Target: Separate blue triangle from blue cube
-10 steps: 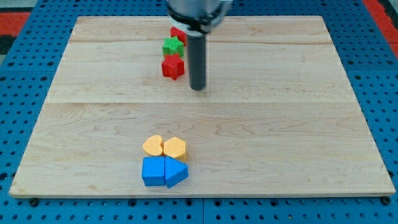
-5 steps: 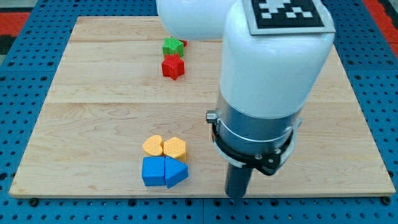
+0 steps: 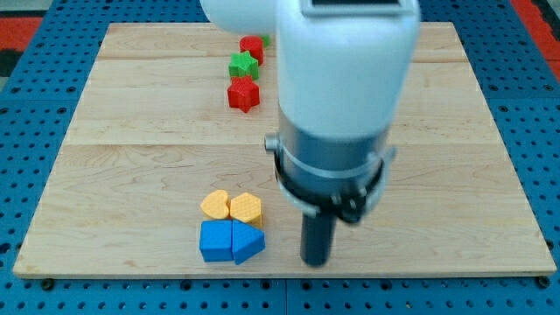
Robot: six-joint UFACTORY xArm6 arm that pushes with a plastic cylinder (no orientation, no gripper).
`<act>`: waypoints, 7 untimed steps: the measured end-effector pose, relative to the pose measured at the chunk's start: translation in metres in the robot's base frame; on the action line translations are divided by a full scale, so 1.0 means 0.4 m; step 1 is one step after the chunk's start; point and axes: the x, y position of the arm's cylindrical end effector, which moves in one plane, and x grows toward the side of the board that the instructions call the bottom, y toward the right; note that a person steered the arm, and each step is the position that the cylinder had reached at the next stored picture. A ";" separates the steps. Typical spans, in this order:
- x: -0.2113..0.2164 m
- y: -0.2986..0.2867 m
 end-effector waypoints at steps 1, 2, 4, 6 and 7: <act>0.008 -0.030; 0.006 -0.138; -0.004 -0.296; -0.035 -0.291; -0.062 -0.280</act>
